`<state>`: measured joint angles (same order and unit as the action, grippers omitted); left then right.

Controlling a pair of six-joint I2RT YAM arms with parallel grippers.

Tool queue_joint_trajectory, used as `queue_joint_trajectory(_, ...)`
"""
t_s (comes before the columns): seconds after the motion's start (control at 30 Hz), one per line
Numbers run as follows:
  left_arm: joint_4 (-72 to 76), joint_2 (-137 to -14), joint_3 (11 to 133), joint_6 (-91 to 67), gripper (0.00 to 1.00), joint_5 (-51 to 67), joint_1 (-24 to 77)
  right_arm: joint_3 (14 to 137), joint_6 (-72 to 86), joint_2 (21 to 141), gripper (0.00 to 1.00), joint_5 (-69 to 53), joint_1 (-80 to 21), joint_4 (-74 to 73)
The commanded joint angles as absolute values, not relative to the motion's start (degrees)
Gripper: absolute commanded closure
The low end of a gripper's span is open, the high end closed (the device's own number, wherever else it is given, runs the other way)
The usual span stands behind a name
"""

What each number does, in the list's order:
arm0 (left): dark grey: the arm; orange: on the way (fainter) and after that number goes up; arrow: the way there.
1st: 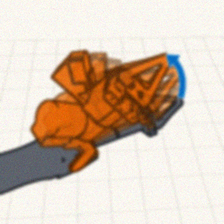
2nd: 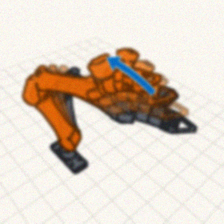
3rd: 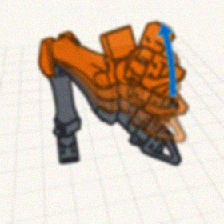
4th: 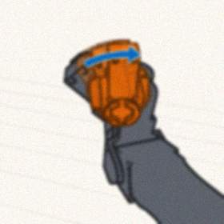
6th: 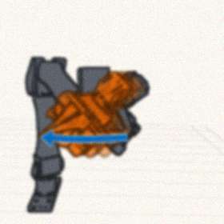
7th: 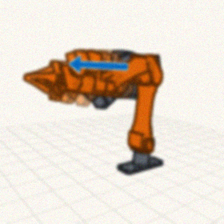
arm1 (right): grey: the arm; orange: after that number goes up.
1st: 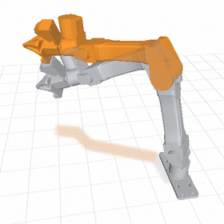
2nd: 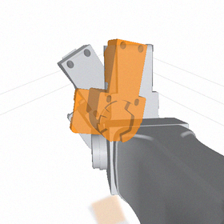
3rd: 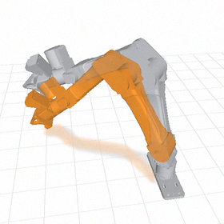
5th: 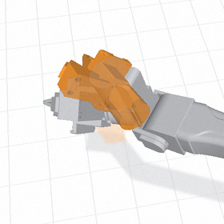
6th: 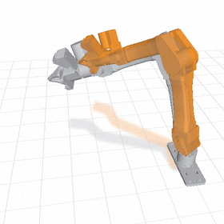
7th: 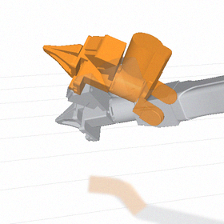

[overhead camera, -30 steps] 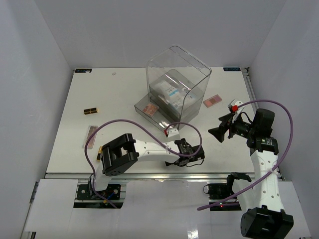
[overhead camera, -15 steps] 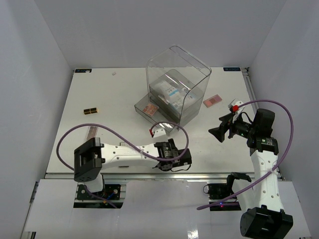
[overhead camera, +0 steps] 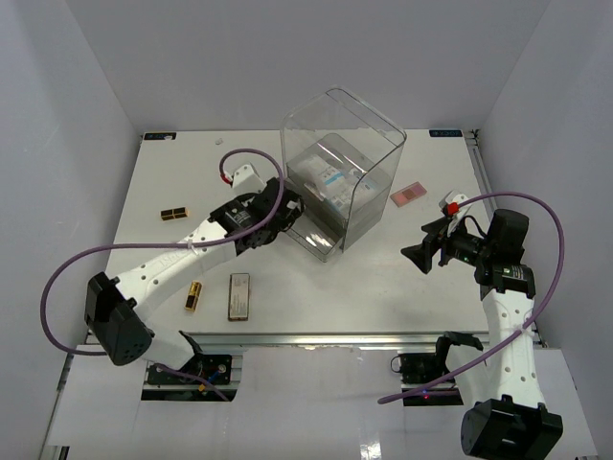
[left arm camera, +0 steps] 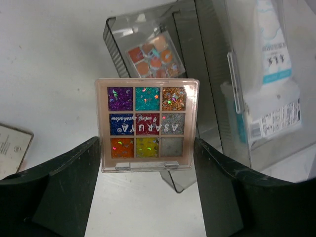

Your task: Organize the makeup

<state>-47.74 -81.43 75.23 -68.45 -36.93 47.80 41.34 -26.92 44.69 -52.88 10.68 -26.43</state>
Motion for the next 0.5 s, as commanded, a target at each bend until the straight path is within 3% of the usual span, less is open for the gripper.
queue_joint_trajectory(0.0,-38.80,-86.19,81.84,-56.48,0.64,-28.58,42.47,40.69,-26.19,44.37,0.10,-53.88,10.99,-24.43)
queue_joint_trajectory(0.47,-37.44,-100.31,91.96,-59.32,0.52,-21.51,35.01,40.60,-26.37,44.47,0.10,-53.44,11.06,-24.35)
